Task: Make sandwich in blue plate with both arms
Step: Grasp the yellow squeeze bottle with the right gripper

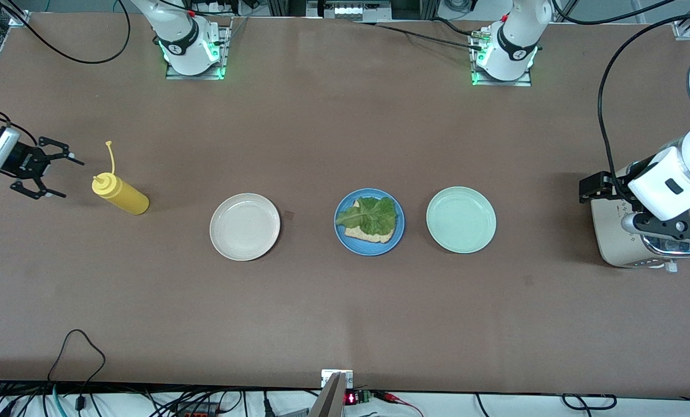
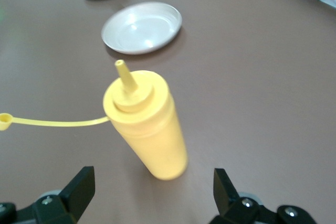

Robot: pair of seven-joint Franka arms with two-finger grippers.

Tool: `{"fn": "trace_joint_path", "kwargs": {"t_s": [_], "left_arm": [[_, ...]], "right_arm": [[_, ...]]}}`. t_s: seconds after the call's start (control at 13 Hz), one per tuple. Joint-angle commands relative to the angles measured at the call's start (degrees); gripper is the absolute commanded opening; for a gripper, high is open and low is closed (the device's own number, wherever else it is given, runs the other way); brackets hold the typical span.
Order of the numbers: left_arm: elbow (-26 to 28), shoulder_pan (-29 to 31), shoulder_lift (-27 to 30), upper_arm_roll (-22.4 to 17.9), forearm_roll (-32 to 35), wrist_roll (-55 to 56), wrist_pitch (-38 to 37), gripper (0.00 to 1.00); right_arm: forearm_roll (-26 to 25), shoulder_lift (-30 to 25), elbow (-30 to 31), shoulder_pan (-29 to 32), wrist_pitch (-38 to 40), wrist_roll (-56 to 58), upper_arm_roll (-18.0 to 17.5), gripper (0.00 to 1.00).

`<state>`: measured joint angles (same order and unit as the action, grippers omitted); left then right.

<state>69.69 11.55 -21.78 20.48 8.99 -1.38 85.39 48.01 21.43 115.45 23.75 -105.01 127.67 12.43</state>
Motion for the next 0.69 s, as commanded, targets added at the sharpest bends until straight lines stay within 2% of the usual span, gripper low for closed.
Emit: {"fn": "trace_joint_path", "kwargs": {"t_s": [0.0,0.23,0.61], "left_arm": [[0.0,0.3,0.7,0.2,0.2,0.3,-0.7,1.00],[0.0,0.3,0.8,0.2,0.2,0.3,-0.7,1.00],[0.0,0.3,0.8,0.1,0.3,0.3,-0.7,1.00]], "right_arm": [[4.1,7.6,-4.5,2.6,5.2,6.7,-0.6,1.00],[7.0,12.2,-5.8,2.7,7.1,10.5,-0.5,1.00],[9.2,14.1,-6.0,2.2,7.2,11.1,-1.1,1.00]]}}
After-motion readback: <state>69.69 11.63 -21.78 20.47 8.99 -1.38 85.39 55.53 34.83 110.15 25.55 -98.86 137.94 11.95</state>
